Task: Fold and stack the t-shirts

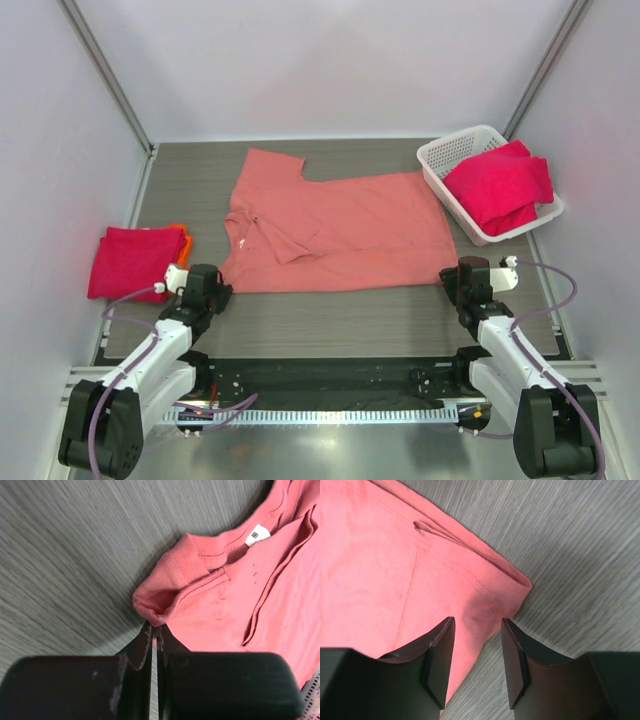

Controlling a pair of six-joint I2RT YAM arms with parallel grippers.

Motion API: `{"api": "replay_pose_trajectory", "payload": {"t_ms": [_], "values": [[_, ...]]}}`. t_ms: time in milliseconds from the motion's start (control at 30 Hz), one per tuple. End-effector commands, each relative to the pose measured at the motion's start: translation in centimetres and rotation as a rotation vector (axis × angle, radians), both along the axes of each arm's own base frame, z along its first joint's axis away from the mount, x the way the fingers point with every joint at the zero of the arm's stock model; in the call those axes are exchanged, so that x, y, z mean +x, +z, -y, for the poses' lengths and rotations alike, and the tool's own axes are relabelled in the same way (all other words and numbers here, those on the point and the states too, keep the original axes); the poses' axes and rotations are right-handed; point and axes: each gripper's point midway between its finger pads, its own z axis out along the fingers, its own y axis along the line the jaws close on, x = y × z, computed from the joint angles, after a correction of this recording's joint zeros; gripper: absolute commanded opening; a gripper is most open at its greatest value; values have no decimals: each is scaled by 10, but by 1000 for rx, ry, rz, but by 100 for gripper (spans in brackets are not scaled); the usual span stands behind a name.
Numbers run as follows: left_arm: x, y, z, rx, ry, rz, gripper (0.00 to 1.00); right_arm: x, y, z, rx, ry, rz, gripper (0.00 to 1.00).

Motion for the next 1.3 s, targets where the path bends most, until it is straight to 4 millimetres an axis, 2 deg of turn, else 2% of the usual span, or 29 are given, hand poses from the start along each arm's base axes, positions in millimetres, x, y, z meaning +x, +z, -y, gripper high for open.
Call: {"api": "replay_pose_trajectory", "payload": {"t_ms": [0,300,500,600,633,667,700,767,833,1033,1133,1167,1233,1267], "values": [[16,16,-6,21,37,81,0,12,5,-4,27,7,50,47],[17,32,-7,23,40,99,0,7,-19,-5,56,-23,-43,45],[16,42,-11,41,52,101,0,2,-24,13,-6,-89,-48,50],[15,48,-14,47,58,111,0,1,-26,18,-23,-99,-66,42],[14,49,-14,48,59,115,0,1,-26,20,-28,-102,-72,32],[15,50,-14,48,58,118,0,1,-25,22,-37,-108,-71,28],[13,50,-14,48,59,114,0,-2,-27,24,-41,-115,-84,16],[12,48,-14,46,60,108,0,-4,-26,25,-47,-119,-82,6],[11,47,-14,47,60,104,0,-3,-20,24,-46,-108,-59,1],[11,44,-12,41,50,92,0,-2,-6,18,-33,-69,-31,1],[15,49,-12,45,53,93,0,5,10,16,-37,-51,2,1],[21,62,-12,46,54,110,0,13,24,17,-40,-53,31,1],[25,69,-15,66,63,89,0,20,36,18,-57,-47,33,1],[36,92,-18,62,79,125,0,31,56,18,-60,-46,70,1]]}}
